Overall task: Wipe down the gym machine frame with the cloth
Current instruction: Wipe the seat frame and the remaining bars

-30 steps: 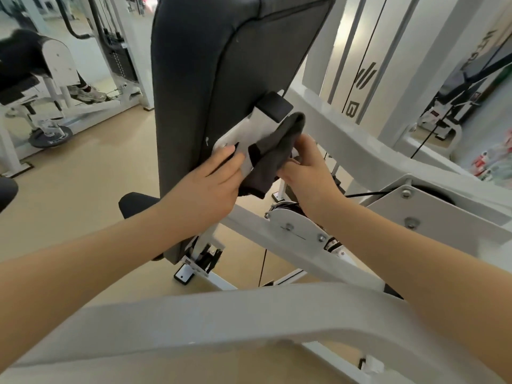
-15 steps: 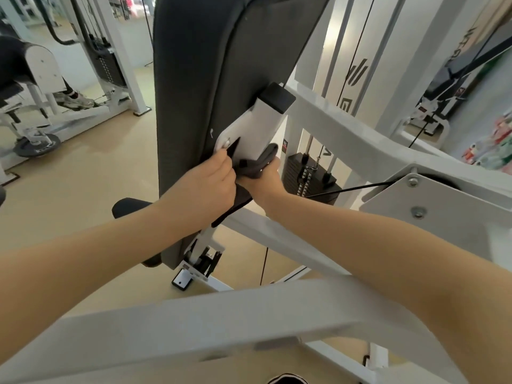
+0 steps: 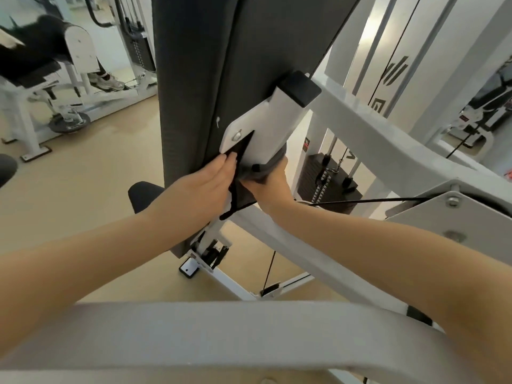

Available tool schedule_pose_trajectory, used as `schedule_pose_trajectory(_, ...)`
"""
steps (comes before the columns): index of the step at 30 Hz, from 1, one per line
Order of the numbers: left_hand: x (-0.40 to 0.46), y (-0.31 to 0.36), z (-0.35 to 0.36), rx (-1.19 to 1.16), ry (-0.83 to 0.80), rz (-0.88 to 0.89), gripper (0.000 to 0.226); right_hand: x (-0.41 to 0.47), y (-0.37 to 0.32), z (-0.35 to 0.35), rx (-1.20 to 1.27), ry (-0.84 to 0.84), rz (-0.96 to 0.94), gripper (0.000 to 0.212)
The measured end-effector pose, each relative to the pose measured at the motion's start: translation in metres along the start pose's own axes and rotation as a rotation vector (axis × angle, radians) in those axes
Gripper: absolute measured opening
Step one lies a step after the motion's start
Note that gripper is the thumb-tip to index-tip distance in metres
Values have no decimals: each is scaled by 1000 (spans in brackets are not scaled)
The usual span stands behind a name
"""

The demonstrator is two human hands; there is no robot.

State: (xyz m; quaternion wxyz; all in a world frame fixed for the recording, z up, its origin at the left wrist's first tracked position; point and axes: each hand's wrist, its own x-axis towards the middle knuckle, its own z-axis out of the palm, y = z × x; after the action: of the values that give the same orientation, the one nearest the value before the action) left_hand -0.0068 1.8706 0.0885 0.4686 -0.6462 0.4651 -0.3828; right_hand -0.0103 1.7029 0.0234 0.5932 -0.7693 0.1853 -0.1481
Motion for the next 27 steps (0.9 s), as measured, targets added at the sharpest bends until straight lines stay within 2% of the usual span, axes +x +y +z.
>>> schedule_pose_trajectory(3, 0, 3, 4, 3, 3, 7, 43, 6, 19, 23, 42, -121, 180, 86)
schedule_pose_trajectory(5, 0, 4, 3, 6, 9, -13, 43, 6, 22, 26, 25, -144, 177, 84)
schedule_pose_trajectory(7, -1, 6, 2, -5, 3, -18, 43, 4, 15, 18, 52, -93, 124, 80)
schedule_pose_trajectory(10, -3, 11, 3, -80, -1, -17, 39, 2, 1, -5, 86, 19, -100, 79)
schedule_pose_trajectory(13, -2, 17, 3, -184, -1, -21, 41, 0, -12, -19, 107, 98, -236, 78)
schedule_pose_trajectory(15, -1, 20, 6, -199, 20, -13, 41, -1, -13, -12, 118, 144, -256, 79)
schedule_pose_trajectory(18, -2, 20, 10, -187, 30, 25, 43, -1, 6, 8, 86, 170, -169, 83)
schedule_pose_trajectory(20, -3, 20, 9, -216, 17, 38, 43, 3, 23, 22, 33, 55, 7, 82)
schedule_pose_trajectory(22, -2, 23, 10, -257, 32, 37, 47, 11, 33, 33, 35, -99, 286, 72)
schedule_pose_trajectory(23, -2, 25, 11, -267, 44, 30, 52, 14, 35, 35, -56, -180, 356, 73)
schedule_pose_trajectory(25, -1, 26, 15, -279, 43, 33, 52, 19, 37, 32, -236, -302, 334, 82)
schedule_pose_trajectory(27, 1, 27, 19, -315, 34, 71, 42, 15, 34, 19, -248, -324, 313, 79)
